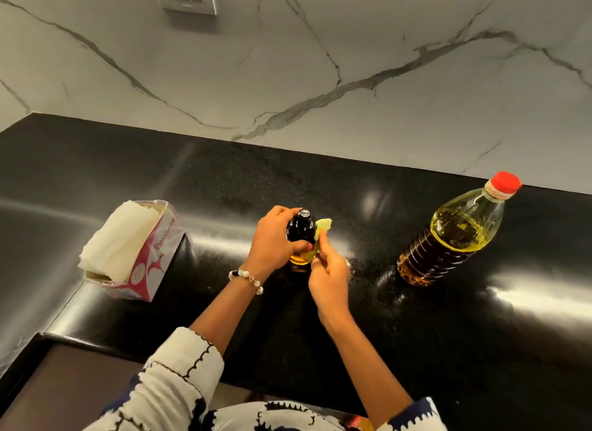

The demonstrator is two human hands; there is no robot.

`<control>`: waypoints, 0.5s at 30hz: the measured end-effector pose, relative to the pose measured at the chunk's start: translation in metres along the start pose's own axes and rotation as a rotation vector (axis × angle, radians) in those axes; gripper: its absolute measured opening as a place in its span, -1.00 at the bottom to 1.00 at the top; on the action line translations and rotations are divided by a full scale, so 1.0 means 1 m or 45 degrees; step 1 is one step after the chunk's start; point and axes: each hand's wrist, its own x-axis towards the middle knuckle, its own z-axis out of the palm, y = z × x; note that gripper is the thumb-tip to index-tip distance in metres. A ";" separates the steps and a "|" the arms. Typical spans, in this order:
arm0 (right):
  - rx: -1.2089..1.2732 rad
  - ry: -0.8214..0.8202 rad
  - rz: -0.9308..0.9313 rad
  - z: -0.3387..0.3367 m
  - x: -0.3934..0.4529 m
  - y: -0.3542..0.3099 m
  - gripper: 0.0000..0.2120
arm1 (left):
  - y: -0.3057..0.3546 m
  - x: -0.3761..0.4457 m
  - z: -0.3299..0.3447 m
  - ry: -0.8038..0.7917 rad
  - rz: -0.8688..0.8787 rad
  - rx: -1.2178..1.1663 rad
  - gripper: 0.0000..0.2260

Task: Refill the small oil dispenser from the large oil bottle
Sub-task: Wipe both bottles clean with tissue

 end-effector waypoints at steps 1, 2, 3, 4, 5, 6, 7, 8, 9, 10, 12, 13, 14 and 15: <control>-0.014 -0.003 -0.018 0.001 -0.004 0.000 -0.42 | 0.000 0.001 -0.001 0.002 0.019 0.005 -0.38; -0.018 -0.002 -0.021 0.001 -0.005 -0.002 -0.40 | -0.001 0.002 -0.001 0.002 0.032 0.013 -0.39; -0.023 -0.002 -0.027 0.000 -0.004 -0.004 -0.38 | -0.002 0.003 -0.002 -0.003 0.045 0.026 -0.39; -0.035 -0.008 -0.034 -0.001 0.000 -0.005 -0.35 | -0.002 0.005 -0.003 -0.014 0.050 0.040 -0.39; -0.036 -0.027 -0.043 -0.003 0.006 -0.006 -0.31 | -0.002 0.006 -0.004 -0.024 0.055 0.058 -0.39; -0.015 -0.057 -0.043 -0.004 0.014 -0.005 -0.28 | -0.003 0.007 -0.005 -0.026 0.060 0.076 -0.39; 0.028 -0.095 -0.027 -0.005 0.021 -0.001 -0.25 | -0.004 0.007 -0.004 -0.022 0.064 0.090 -0.38; 0.080 -0.131 -0.002 -0.005 0.026 0.004 -0.23 | -0.005 0.006 -0.003 -0.015 0.064 0.097 -0.38; 0.110 -0.153 0.031 -0.006 0.028 0.010 -0.22 | -0.007 0.006 -0.002 -0.006 0.066 0.097 -0.38; 0.118 -0.155 0.067 -0.006 0.025 0.015 -0.24 | -0.008 0.005 0.000 0.002 0.059 0.092 -0.37; 0.109 -0.124 0.101 -0.004 0.011 0.019 -0.30 | -0.011 0.004 0.002 0.016 0.045 0.085 -0.34; 0.099 -0.095 0.095 -0.003 0.004 0.017 -0.33 | -0.012 0.004 0.002 0.023 0.045 0.083 -0.34; 0.090 -0.065 0.072 -0.002 -0.001 0.015 -0.35 | -0.012 0.005 0.002 0.026 0.047 0.081 -0.34; 0.094 -0.040 0.048 -0.001 -0.004 0.012 -0.35 | -0.013 0.005 0.002 0.023 0.048 0.085 -0.35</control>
